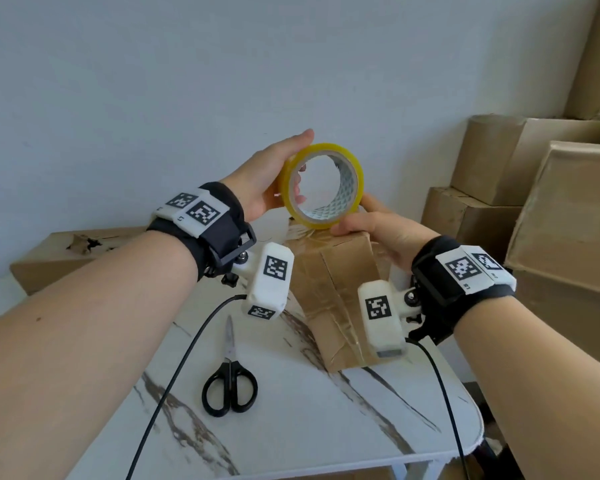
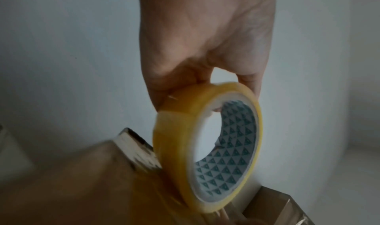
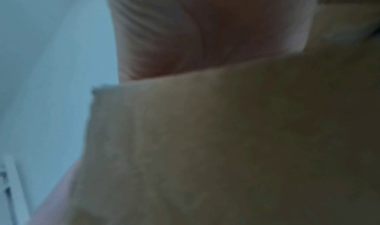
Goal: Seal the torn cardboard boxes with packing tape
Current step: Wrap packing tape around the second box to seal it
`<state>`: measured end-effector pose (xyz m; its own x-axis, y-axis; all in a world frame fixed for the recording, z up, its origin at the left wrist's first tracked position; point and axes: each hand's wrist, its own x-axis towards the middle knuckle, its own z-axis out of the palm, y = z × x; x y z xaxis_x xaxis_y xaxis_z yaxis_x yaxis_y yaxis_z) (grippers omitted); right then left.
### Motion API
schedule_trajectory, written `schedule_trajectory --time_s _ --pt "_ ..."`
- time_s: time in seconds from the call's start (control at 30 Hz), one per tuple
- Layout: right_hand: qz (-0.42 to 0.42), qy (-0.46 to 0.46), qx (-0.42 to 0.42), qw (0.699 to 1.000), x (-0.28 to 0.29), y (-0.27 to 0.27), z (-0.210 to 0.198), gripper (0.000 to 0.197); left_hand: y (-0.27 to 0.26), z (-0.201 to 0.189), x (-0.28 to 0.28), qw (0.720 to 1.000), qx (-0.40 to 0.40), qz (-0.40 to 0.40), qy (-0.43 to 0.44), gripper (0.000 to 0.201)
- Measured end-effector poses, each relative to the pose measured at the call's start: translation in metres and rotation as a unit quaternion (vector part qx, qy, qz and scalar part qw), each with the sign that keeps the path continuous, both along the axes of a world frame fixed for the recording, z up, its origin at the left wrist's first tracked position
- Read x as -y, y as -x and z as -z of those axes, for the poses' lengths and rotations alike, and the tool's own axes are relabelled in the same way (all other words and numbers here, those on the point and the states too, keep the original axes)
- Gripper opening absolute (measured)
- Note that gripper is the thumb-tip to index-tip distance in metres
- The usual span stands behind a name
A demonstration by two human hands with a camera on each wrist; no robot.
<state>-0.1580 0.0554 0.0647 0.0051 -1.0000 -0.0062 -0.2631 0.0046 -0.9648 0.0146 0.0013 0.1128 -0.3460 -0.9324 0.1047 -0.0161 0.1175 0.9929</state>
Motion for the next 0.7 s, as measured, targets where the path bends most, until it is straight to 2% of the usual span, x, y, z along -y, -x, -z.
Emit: schedule_trajectory --time_s 0.13,0.3,0.4,0.43,0.57,0.7 --pt "-0.003 -0.028 0.007 1.000 -0.008 0.012 -0.004 0.053 0.012 -0.007 -0.004 1.000 0.020 -0.001 0.022 0.034" --pt "0.015 -0.052 -0.021 0.998 -0.019 0.023 -0.005 0.058 0.005 -0.018 0.001 0.991 0.104 -0.037 0.074 0.020" --pt "0.015 -0.052 -0.010 0.998 -0.018 0.021 -0.004 0.067 -0.003 -0.021 0.005 0.986 0.138 -0.051 0.084 0.032" --pt "0.015 -0.053 -0.001 0.998 -0.016 0.020 -0.004 0.072 -0.005 -0.024 0.005 0.981 0.156 -0.063 0.098 0.024" --pt "0.013 -0.062 0.039 0.997 -0.011 0.022 -0.001 0.080 -0.020 -0.032 0.009 0.946 0.263 -0.113 0.152 0.036" --pt "0.022 -0.066 0.038 0.997 -0.014 0.025 0.000 0.079 -0.024 -0.012 0.008 0.935 0.324 -0.087 0.111 0.030"
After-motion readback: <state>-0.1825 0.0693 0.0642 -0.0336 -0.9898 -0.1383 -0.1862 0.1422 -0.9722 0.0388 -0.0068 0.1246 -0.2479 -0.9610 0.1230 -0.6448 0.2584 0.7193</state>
